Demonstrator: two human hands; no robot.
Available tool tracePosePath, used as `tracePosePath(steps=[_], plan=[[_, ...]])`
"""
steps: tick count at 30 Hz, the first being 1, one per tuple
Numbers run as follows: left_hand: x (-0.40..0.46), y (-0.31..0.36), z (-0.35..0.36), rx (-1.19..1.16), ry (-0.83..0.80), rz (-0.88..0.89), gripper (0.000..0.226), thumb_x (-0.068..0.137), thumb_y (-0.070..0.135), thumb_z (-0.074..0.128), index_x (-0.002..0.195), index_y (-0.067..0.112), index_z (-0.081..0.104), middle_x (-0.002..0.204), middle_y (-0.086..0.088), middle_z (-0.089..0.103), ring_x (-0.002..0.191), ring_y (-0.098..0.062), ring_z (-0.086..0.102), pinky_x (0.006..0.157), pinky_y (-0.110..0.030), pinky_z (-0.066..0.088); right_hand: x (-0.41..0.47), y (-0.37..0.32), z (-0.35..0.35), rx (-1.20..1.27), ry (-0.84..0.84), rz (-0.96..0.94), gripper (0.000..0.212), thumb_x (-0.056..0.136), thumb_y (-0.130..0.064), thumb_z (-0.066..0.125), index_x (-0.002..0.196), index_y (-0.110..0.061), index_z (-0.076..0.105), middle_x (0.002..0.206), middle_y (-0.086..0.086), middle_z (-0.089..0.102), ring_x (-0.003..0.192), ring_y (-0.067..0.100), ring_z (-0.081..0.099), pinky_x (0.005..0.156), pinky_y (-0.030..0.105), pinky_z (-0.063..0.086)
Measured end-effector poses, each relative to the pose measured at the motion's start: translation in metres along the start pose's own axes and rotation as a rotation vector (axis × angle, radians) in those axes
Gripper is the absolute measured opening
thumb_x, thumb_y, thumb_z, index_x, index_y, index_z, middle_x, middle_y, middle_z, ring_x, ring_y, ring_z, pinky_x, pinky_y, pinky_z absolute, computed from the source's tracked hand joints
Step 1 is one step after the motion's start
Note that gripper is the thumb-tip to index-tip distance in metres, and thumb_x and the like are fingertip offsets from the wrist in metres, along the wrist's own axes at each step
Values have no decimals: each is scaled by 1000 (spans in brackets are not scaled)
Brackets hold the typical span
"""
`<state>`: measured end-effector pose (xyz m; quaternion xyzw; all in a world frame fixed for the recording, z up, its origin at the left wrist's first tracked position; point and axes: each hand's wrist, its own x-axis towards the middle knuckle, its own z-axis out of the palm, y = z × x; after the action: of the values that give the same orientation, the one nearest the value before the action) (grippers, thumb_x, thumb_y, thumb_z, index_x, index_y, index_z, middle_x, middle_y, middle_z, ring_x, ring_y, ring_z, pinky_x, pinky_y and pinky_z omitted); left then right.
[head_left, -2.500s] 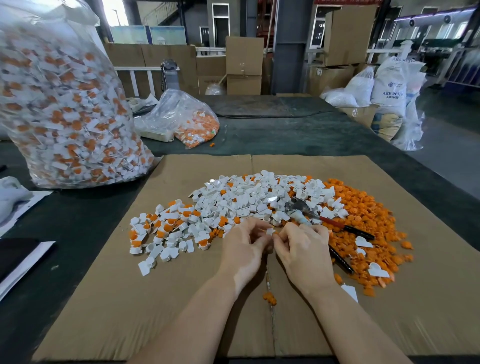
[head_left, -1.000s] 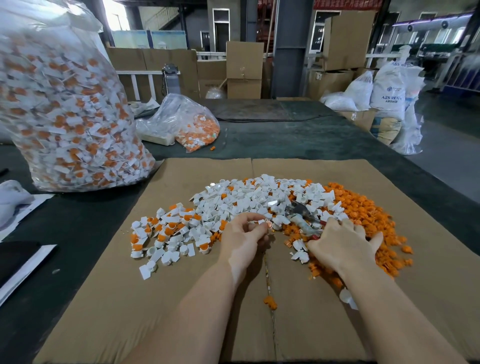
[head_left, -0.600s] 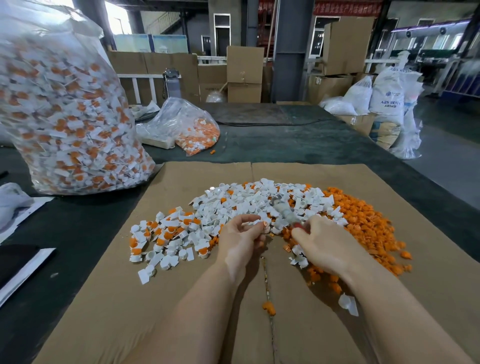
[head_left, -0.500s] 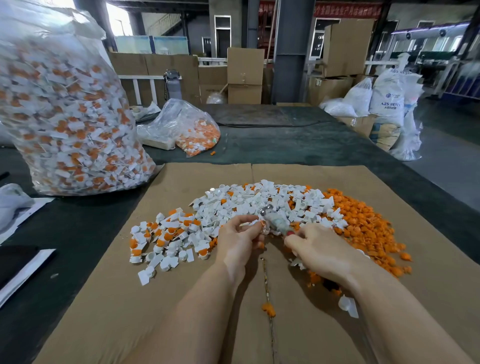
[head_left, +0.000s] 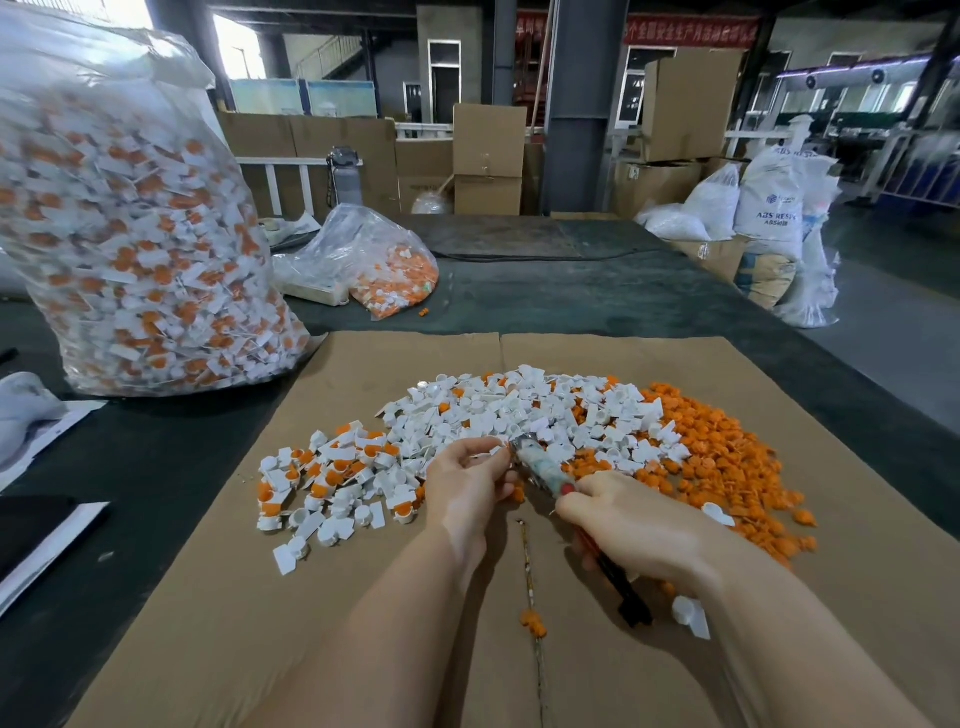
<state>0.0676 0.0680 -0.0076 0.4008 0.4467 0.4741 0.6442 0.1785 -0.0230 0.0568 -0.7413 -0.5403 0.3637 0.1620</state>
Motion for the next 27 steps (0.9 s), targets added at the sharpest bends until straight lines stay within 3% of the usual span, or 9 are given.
tracePosePath(steps=[4,7,13,17,20,23,27], plan=[[1,-2,-1,5,-8,-9,11,88,1,60,98,6,61,70,-8,61,54,-10,57,64,-27,56,3,0,5,-108,58,-32,25,99,-34,34,80,-20,43,76,2,51,67,15,49,60,27,37],[2,-3,-2,9,-7,-9,11,88,0,60,97,7,60,70,-7,61,53,-9,57,62,-26,56,5,0,8,-195,119,-52,27,99,-36,34,76,-23,37,74,-2,47,60,10,43,52,22,31],[-2,-2,-2,24,-14,-7,11,88,1,60,98,6,60,72,-8,62,56,-9,58,64,-27,56,10,7,13,-189,167,-53,24,98,-41,37,83,-22,39,76,-4,45,61,8,42,52,22,30],[-2,-2,-4,-24,-17,-11,14,88,0,60,101,5,59,76,-11,62,60,-13,58,77,-40,55,12,14,16,-161,280,-56,32,91,-54,44,86,-22,45,79,-5,50,65,9,47,53,23,32],[-3,-5,-6,-4,-48,26,18,88,0,61,105,4,61,72,-10,60,57,-12,58,67,-34,56,15,24,13,-188,429,-34,35,87,-56,48,93,-22,48,84,-7,52,74,10,52,57,24,38],[-4,-8,-7,104,-87,104,22,90,1,57,109,9,66,72,-2,62,56,-3,57,62,-19,52,22,37,6,-393,629,24,41,86,-57,49,101,-19,49,97,-1,54,91,16,52,69,27,42],[-7,-10,-10,354,-112,232,24,93,12,56,111,24,68,107,6,67,88,-2,60,83,-11,47,30,54,2,-630,701,127,47,86,-60,46,107,-19,50,111,1,54,106,20,50,84,32,42]])
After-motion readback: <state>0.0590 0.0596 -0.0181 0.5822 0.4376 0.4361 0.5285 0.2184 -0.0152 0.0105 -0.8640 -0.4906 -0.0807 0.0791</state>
